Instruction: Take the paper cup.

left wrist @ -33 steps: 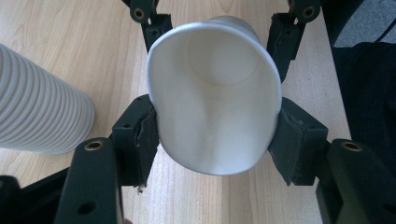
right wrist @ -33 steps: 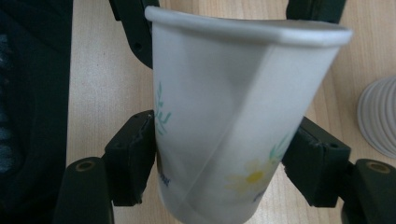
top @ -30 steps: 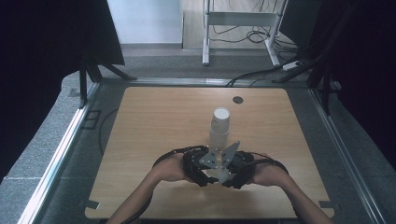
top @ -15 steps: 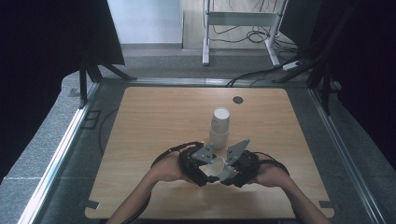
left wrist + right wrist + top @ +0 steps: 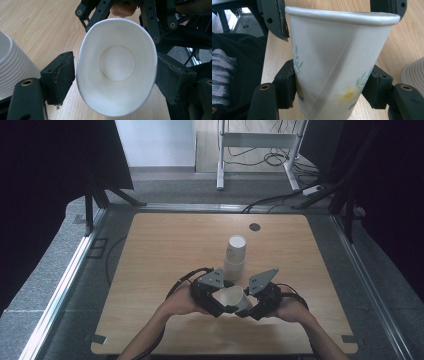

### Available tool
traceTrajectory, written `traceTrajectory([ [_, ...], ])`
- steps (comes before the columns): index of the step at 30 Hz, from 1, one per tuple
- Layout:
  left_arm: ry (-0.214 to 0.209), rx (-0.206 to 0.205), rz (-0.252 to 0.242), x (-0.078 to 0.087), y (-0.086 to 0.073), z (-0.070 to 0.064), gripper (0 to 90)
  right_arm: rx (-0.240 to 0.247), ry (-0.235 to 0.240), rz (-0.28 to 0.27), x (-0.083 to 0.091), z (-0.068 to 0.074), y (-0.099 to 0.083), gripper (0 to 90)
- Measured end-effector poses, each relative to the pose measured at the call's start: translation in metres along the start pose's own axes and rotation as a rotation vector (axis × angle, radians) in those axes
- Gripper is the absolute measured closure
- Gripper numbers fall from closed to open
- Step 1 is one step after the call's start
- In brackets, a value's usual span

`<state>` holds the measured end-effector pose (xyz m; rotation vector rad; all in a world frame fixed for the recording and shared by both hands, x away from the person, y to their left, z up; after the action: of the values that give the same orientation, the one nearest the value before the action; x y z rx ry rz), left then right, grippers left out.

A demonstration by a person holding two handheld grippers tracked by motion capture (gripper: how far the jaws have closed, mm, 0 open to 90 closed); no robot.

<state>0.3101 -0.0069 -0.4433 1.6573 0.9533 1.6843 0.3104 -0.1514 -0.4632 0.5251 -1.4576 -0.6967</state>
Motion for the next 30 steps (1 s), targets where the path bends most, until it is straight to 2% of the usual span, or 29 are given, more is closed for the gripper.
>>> traceTrajectory([
  [8,0.007,-0.024,0.004,-0.0023,-0.0001,-0.0011,28.9,-0.004,0.001,-0.022,-0.0011,-0.0002,-0.0016,36.4],
  [9,0.005,-0.038,0.011,-0.0018,-0.0002,-0.0005,28.9,-0.004,0.001,-0.022,-0.0011,-0.0002,-0.0016,36.4],
  [18,0.02,-0.058,0.064,-0.0011,0.0045,-0.0033,32.6,0.0,0.003,-0.026,-0.0046,-0.0009,-0.0023,35.2],
  [24,0.05,-0.075,0.112,0.0014,0.0076,-0.001,32.8,-0.016,-0.029,-0.039,-0.0049,-0.0038,-0.0023,23.0],
  [30,0.089,-0.071,0.162,0.0058,0.0071,0.003,32.7,-0.041,-0.074,-0.045,-0.0032,-0.0081,-0.005,14.1],
])
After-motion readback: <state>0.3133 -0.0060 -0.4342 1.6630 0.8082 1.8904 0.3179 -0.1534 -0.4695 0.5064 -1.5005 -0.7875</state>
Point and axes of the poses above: each handheld gripper's, and its own axes: x roughly backward along the jaws, y roughly out of its top, z roughly to its left, the point moved 5 cm from there along -x, roughly forward along the jaws, and after that the axes turned 2 degrees about -x, right-handed, at the moved point
